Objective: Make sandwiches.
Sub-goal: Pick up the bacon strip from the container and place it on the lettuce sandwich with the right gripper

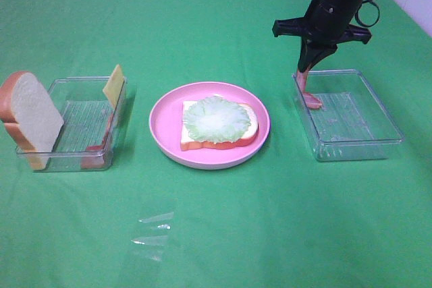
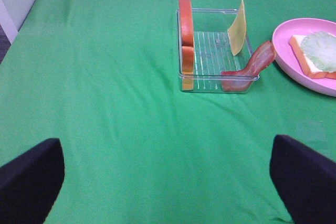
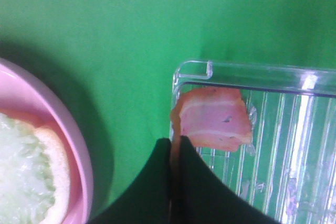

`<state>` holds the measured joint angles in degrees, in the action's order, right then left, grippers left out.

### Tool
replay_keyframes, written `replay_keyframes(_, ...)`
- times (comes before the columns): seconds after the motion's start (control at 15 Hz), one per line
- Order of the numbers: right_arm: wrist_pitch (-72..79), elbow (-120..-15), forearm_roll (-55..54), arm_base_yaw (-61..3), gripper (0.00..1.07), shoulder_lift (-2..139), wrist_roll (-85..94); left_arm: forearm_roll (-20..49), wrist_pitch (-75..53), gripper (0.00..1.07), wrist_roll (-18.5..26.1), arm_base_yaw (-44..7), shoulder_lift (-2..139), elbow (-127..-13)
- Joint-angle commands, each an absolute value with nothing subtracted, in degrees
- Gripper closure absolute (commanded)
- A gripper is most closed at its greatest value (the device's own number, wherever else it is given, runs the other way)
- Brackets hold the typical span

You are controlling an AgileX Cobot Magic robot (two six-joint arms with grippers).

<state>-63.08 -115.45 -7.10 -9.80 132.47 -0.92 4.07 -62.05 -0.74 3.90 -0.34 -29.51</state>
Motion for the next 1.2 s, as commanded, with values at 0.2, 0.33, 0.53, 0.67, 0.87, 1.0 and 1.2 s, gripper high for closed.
replay_keyframes(0.2, -65.43, -115.62, -8.42, -9.85, 1.07, 122.90, -0.92, 4.58, -61.42, 0.09, -0.86, 3.95, -0.86, -29.56)
replay_keyframes(0.33, -66.86, -115.57, -12.61, -9.85, 1.07, 120.38, -0.40, 4.58, -61.42, 0.09, -0.86, 3.95, -0.86, -29.56)
replay_keyframes(0.53, -67.27, -115.57, -23.38, -9.97, 1.07, 119.29, 3.67, 4.58, -61.42, 0.09, -0.86, 3.95, -0.86, -29.56)
replay_keyframes(0.67, -67.95, -115.34, -31.68, -11.34, 1.07, 119.29, 7.45, 4.58, -61.42, 0.09, -0.86, 3.95, -0.86, -29.56)
replay_keyframes(0.87, -65.03, -113.39, -39.19, -18.11, 1.07, 120.21, 12.72, 4.58, -61.42, 0.09, -0.86, 3.95, -0.80, -29.56)
replay_keyframes(1.0, -63.08, -113.39, -39.30, -21.43, 1.07, 121.87, 12.89, 4.58, -61.42, 0.09, -0.86, 3.95, -0.80, -29.56)
replay_keyframes(1.2, -61.48, -113.39, -39.36, -23.89, 1.07, 125.48, 12.89, 4.58, -61.42, 0.09, -0.86, 3.95, -0.80, -29.56)
